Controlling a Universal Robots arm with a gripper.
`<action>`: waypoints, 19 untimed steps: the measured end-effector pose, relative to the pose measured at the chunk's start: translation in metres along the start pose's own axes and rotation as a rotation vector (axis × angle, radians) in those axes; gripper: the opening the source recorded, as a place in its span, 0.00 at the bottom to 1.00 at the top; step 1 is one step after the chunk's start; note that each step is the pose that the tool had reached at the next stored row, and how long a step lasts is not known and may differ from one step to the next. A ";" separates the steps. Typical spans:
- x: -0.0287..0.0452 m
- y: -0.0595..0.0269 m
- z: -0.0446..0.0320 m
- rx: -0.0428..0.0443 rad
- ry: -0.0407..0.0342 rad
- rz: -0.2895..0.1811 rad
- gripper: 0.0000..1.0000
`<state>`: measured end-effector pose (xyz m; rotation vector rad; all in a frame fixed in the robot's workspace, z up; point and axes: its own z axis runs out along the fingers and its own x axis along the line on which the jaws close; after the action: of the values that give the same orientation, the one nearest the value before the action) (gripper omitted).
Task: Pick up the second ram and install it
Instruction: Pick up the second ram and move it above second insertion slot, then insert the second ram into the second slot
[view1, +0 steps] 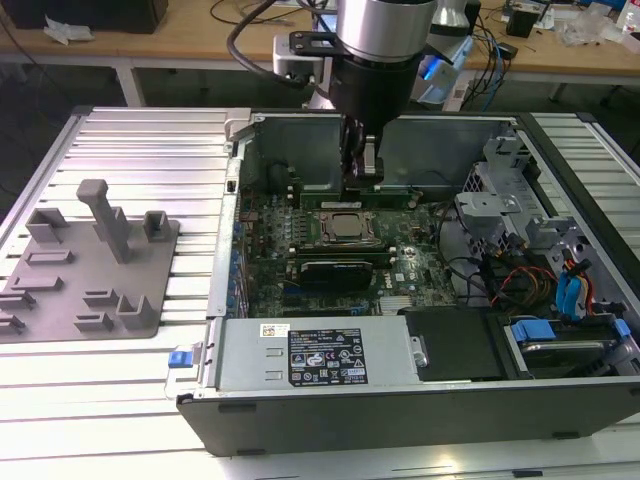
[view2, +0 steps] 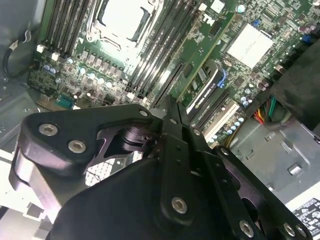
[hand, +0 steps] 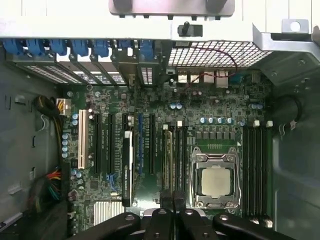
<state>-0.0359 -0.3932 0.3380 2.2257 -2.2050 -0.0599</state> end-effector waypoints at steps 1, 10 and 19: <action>-0.0016 -0.0001 0.0012 -0.0001 0.0000 -0.001 0.09; -0.0024 -0.0004 0.0120 -0.0002 0.0002 -0.004 0.09; -0.0023 -0.0004 0.0125 -0.0001 0.0001 -0.004 0.09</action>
<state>-0.0359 -0.3906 0.3256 2.2305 -2.2001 -0.0599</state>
